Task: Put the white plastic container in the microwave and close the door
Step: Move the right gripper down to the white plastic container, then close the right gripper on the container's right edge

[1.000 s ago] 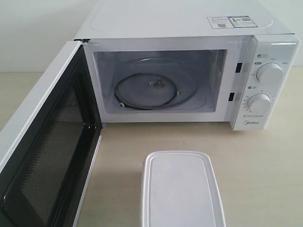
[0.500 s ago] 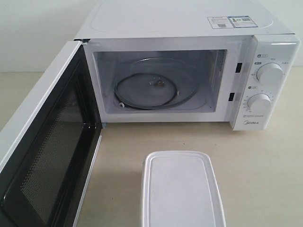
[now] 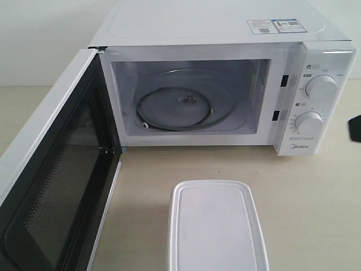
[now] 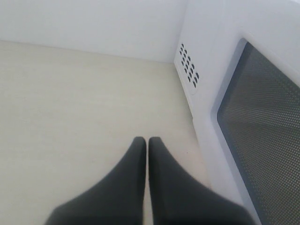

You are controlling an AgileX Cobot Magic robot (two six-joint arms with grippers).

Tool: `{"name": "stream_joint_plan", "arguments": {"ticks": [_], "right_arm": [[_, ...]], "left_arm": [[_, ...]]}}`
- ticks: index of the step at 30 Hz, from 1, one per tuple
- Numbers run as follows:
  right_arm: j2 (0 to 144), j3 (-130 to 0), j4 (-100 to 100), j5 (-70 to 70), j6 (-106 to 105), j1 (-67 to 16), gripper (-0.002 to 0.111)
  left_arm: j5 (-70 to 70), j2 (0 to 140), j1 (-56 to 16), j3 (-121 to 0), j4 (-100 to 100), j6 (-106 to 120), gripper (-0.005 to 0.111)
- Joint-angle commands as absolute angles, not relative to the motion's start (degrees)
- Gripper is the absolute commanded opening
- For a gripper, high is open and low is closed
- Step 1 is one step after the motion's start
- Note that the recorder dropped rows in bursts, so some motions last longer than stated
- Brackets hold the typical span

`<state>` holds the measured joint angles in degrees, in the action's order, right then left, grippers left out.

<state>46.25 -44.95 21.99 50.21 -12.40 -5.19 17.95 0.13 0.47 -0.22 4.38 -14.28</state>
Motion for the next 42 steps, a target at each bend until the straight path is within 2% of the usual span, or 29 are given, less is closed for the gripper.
{"name": "stream_joint_plan", "arguments": {"ticks": [1, 6, 12, 14, 21, 24, 29, 36, 38, 39, 40, 42], "right_arm": [[55.26, -45.31, 33.85, 55.94, -23.57, -5.31, 0.000], [64.95, -43.42, 44.30, 58.14, -34.00, -5.19, 0.003], [75.67, -42.53, 57.84, 58.16, -44.69, -5.19, 0.025], [77.88, -42.53, 58.46, 56.27, -45.09, -4.43, 0.028], [81.82, -41.95, 58.23, 62.96, -47.75, 5.49, 0.028], [82.79, -38.99, 60.69, 61.00, -49.63, 9.01, 0.028], [86.67, -34.96, 63.55, 56.23, -52.68, 8.91, 0.028], [94.13, -33.17, 66.06, 46.56, -57.51, 1.85, 0.028], [95.90, -33.17, 67.59, 46.40, -59.65, 1.71, 0.038], [96.63, -33.17, 68.27, 46.75, -60.59, 1.71, 0.051], [96.68, -33.17, 68.60, 46.75, -61.14, 1.71, 0.060], [96.68, -33.28, 68.88, 47.21, -61.37, 1.71, 0.062]], "left_arm": [[17.51, 0.00, 0.08, 0.00, 4.08, -14.64, 0.004], [17.51, 0.00, 0.08, 0.00, 4.08, -14.64, 0.004], [17.51, 0.00, 0.08, 0.00, 4.08, -14.64, 0.004], [17.51, 0.00, 0.08, 0.00, 4.08, -14.64, 0.004], [17.51, 0.00, 0.08, 0.00, 4.08, -14.64, 0.004], [17.51, 0.00, 0.08, 0.00, 4.08, -14.64, 0.004], [17.51, 0.00, 0.08, 0.00, 4.08, -14.64, 0.004], [17.51, 0.00, 0.08, 0.00, 4.08, -14.64, 0.004], [17.51, 0.00, 0.08, 0.00, 4.08, -14.64, 0.004], [17.51, 0.00, 0.08, 0.00, 4.08, -14.64, 0.004], [17.51, 0.00, 0.08, 0.00, 4.08, -14.64, 0.004], [17.51, 0.00, 0.08, 0.00, 4.08, -14.64, 0.004]]}}
